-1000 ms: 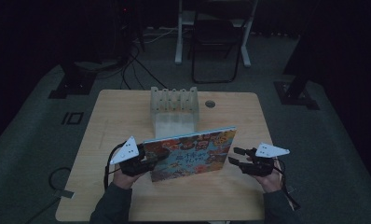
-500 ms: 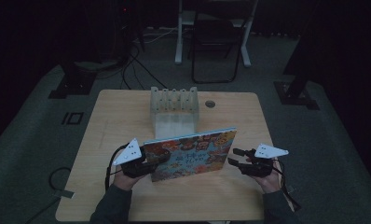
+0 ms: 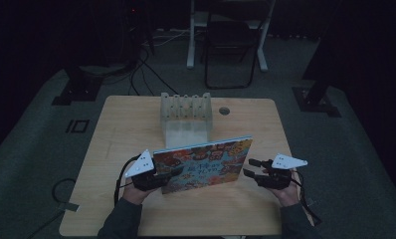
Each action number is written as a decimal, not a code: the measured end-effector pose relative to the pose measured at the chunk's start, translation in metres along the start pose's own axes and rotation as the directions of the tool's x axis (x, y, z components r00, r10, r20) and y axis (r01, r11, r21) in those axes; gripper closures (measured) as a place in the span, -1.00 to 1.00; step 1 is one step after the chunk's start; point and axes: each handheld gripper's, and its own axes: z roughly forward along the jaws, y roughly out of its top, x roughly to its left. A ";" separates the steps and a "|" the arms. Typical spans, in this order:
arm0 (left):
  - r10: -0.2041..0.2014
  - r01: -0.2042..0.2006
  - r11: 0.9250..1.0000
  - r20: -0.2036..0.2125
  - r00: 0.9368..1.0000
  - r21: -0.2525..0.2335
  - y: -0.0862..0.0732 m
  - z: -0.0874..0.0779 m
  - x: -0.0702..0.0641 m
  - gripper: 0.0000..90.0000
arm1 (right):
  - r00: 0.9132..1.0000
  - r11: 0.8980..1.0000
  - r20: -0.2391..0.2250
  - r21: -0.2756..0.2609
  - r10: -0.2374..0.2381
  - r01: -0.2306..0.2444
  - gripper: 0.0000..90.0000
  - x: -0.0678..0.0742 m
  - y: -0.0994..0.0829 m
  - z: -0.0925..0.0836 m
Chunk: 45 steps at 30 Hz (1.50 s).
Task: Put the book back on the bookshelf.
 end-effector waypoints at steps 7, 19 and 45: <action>0.003 -0.003 1.000 0.025 1.000 -0.011 -0.001 0.002 0.002 0.39 | 1.000 1.000 0.000 -0.002 0.002 -0.002 0.09 -0.001 -0.001 0.000; 0.047 -0.043 0.998 0.086 0.995 -0.051 -0.003 0.006 -0.002 0.57 | 1.000 1.000 0.000 -0.004 0.004 -0.004 0.09 -0.002 -0.002 0.000; 0.047 -0.043 0.996 0.049 0.998 -0.077 -0.013 0.012 -0.007 0.46 | 0.999 0.999 0.047 0.040 0.000 -0.002 0.09 0.000 -0.017 0.000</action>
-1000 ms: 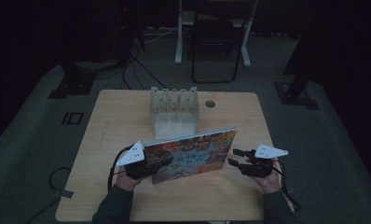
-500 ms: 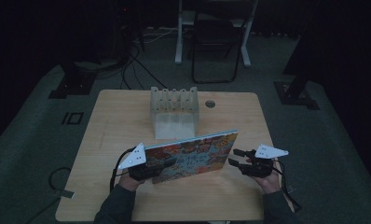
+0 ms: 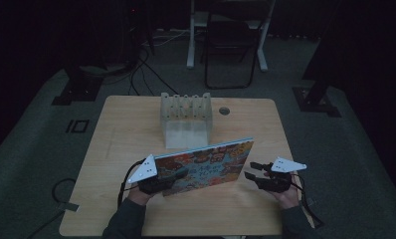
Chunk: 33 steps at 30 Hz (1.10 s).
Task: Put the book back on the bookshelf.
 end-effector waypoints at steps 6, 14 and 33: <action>-0.001 0.002 1.000 -0.019 1.000 0.027 0.000 0.000 -0.002 0.45 | 1.000 0.999 0.031 0.048 -0.004 0.003 0.08 0.001 -0.006 0.004; 0.019 -0.019 0.999 -0.017 1.000 0.034 -0.001 0.000 -0.006 0.34 | 0.999 0.996 0.042 0.086 -0.009 0.005 0.06 0.002 -0.010 0.009; -0.030 0.030 0.999 0.031 0.999 -0.023 -0.002 0.008 -0.005 0.63 | 1.000 0.995 0.028 0.100 0.006 -0.009 0.05 -0.001 -0.015 0.011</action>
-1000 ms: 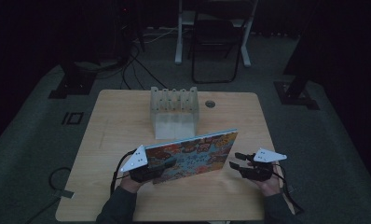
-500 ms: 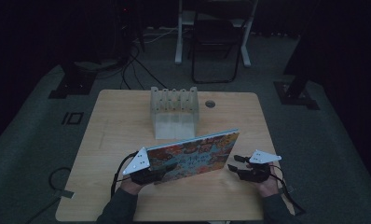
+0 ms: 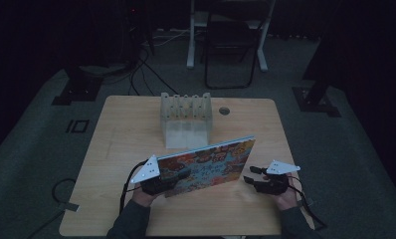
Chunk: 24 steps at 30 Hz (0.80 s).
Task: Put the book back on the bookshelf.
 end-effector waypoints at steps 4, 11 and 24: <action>-0.004 0.004 1.000 -0.002 1.000 -0.001 0.000 0.001 -0.002 0.67 | 1.000 1.000 -0.003 0.005 0.005 -0.005 0.05 0.000 -0.001 0.001; 0.009 -0.009 1.000 -0.004 1.000 0.001 -0.001 0.001 -0.007 0.67 | 1.000 1.000 -0.001 0.008 0.007 -0.007 0.05 0.000 -0.002 0.001; -0.018 0.018 1.000 -0.027 0.999 -0.001 -0.004 0.006 -0.010 0.78 | 1.000 1.000 0.003 0.016 0.007 -0.007 0.05 0.000 -0.003 0.003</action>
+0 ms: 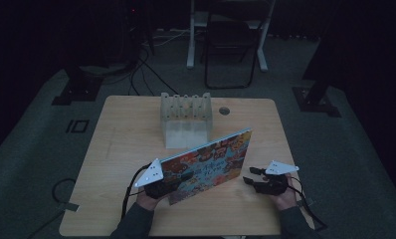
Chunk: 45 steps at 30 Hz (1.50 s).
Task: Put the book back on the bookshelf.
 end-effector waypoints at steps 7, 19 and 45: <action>0.011 -0.011 1.000 0.005 1.000 0.001 0.001 0.000 -0.003 0.80 | 1.000 1.000 0.001 0.001 0.007 -0.007 0.05 -0.001 -0.002 0.000; -0.012 0.012 1.000 -0.006 1.000 0.004 0.001 0.003 -0.003 0.81 | 1.000 1.000 0.027 0.019 0.010 -0.010 0.04 -0.002 -0.006 0.003; -0.018 0.018 1.000 -0.076 0.997 0.004 0.013 0.011 -0.017 0.81 | 0.993 0.993 0.107 0.112 -0.043 0.031 -0.09 0.000 -0.012 0.010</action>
